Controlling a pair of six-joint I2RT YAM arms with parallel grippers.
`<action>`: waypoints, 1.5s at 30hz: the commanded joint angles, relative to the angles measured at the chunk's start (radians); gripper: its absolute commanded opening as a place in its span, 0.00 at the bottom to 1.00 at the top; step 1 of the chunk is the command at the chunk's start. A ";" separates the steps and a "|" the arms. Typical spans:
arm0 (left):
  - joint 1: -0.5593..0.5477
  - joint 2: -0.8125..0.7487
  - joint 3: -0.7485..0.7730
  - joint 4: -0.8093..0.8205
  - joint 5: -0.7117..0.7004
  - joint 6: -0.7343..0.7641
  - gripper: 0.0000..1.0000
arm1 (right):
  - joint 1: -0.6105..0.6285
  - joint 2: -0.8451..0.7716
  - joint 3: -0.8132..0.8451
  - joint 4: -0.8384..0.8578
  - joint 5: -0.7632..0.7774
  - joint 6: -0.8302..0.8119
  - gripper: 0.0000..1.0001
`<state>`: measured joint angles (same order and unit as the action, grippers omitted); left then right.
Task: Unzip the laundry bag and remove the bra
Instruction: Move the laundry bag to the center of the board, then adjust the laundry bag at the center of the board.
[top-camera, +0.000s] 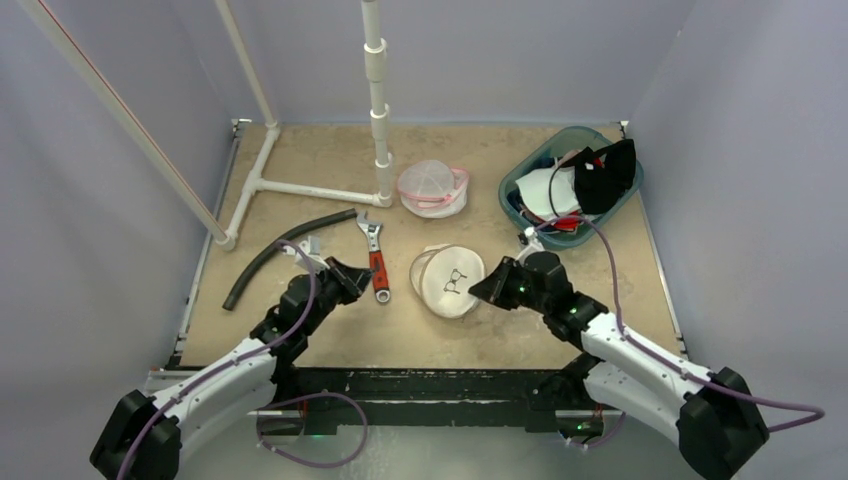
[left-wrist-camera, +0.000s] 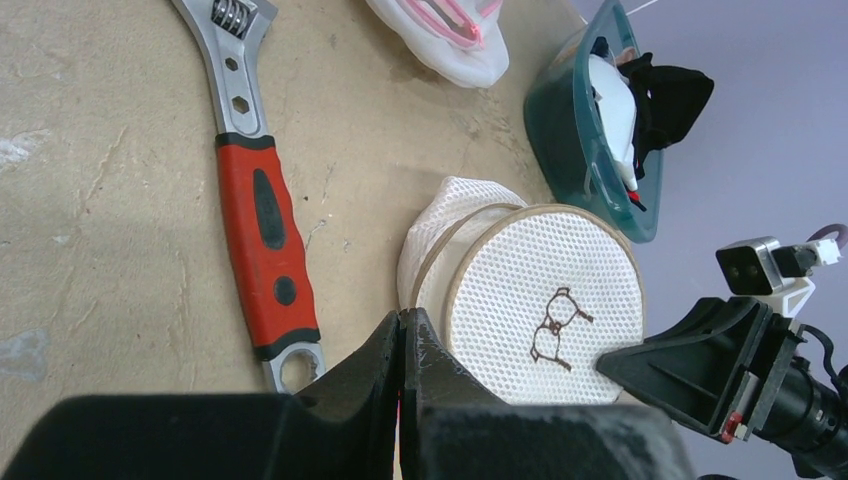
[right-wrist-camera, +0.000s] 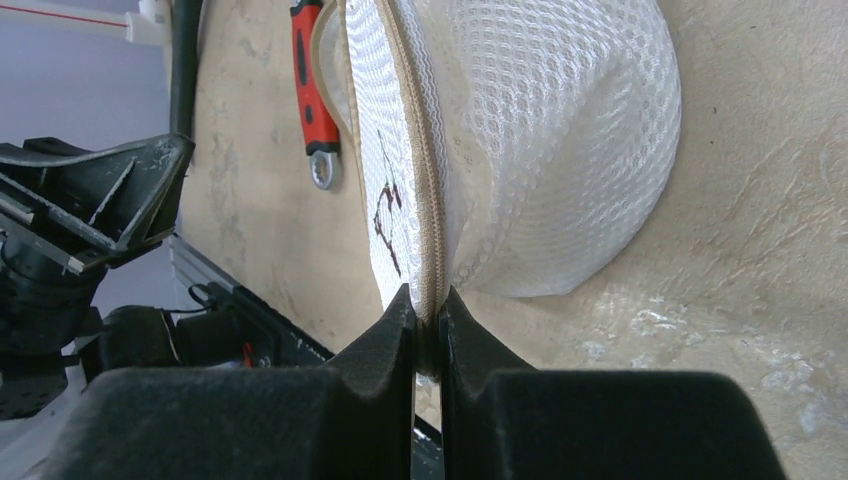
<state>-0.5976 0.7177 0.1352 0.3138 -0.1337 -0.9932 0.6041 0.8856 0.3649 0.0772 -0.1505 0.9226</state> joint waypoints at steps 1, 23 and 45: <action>0.005 0.028 0.036 0.053 0.045 0.027 0.00 | -0.033 0.038 0.003 0.036 -0.050 -0.018 0.09; 0.005 0.082 0.083 0.062 0.128 0.094 0.00 | -0.071 0.156 0.181 -0.082 0.134 -0.176 0.69; 0.006 -0.167 0.270 -0.465 0.018 0.225 0.07 | -0.010 0.482 0.187 0.429 -0.193 -0.271 0.39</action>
<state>-0.5976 0.5751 0.3546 -0.0463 -0.0620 -0.8001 0.5770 1.2984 0.5049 0.4431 -0.3820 0.6884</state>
